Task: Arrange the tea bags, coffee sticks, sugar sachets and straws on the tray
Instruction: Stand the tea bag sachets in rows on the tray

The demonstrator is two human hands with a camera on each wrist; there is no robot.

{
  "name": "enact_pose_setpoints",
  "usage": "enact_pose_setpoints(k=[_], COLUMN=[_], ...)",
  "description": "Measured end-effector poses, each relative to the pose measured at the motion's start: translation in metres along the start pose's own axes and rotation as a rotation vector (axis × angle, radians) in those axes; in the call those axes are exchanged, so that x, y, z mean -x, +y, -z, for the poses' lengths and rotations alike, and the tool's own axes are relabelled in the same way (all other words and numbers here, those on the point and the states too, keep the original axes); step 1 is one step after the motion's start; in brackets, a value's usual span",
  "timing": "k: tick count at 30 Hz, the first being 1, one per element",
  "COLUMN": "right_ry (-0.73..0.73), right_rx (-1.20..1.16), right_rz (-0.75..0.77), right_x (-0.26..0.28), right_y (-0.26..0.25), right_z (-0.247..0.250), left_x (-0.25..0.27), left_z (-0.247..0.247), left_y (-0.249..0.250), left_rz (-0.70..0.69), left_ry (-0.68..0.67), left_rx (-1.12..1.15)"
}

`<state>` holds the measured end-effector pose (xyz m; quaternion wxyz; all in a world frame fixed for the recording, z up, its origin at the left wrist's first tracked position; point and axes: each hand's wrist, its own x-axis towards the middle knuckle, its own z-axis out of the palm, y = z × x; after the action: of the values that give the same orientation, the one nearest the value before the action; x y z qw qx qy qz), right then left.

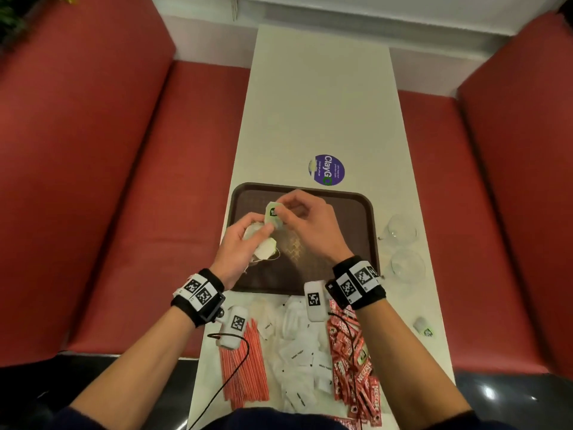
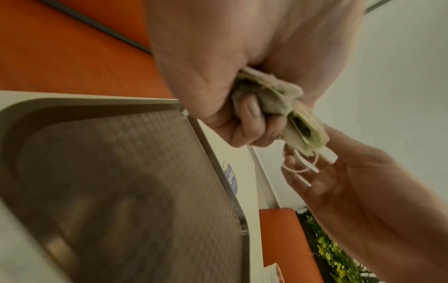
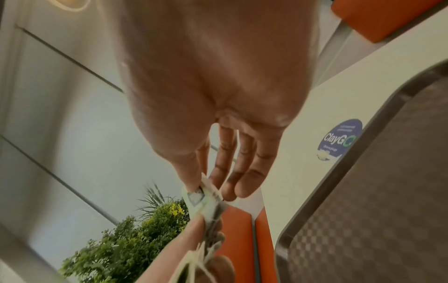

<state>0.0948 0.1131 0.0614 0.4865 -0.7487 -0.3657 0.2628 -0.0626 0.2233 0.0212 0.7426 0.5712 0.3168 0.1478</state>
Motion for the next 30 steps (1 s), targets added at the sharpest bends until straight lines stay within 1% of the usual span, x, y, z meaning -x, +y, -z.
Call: enact_pose_setpoints(k=[3, 5, 7, 9, 12, 16, 19, 21, 24, 27, 30], right_ry=[-0.060, -0.095, -0.094, -0.055, -0.060, -0.159, -0.224, -0.231, -0.184, -0.128, -0.112], right_rx=[0.014, 0.044, 0.073, 0.097, 0.194, 0.355, 0.407, 0.444, 0.465, 0.479, 0.506], right_rz=[-0.010, -0.006, -0.003, -0.026, -0.063, -0.088, -0.113, -0.101, -0.091, -0.116, -0.145], right_x=[-0.018, -0.034, -0.055, -0.077, -0.113, -0.153, -0.171, -0.180, -0.188, -0.193, -0.196], right_y=[0.001, 0.004, 0.010, 0.019, 0.038, 0.064, 0.076, 0.082, 0.091, 0.094, 0.096], right_z=[-0.011, -0.019, -0.028, -0.037, -0.053, -0.074, -0.088, -0.097, -0.108, -0.111, -0.111], left_x=[-0.015, -0.022, -0.027, -0.030, -0.033, -0.035, -0.033, -0.033, -0.033, -0.034, -0.033], left_z=[0.016, 0.026, 0.036, 0.043, 0.055, 0.066, 0.069, 0.070, 0.071, 0.074, 0.076], left_y=[-0.003, -0.005, -0.007, -0.009, -0.014, -0.019, -0.019, -0.017, -0.014, -0.010, -0.007], left_rz=[-0.035, -0.015, 0.017, 0.032, 0.058, 0.112, 0.128, 0.141, 0.138, 0.123, 0.102], left_ry=[0.058, 0.065, 0.105, 0.164, 0.247, 0.315, 0.327, 0.332, 0.329, 0.315, 0.287], left_rx=[-0.049, -0.084, -0.082, -0.082, -0.032, 0.036, 0.127, 0.169, 0.215, 0.258, 0.276])
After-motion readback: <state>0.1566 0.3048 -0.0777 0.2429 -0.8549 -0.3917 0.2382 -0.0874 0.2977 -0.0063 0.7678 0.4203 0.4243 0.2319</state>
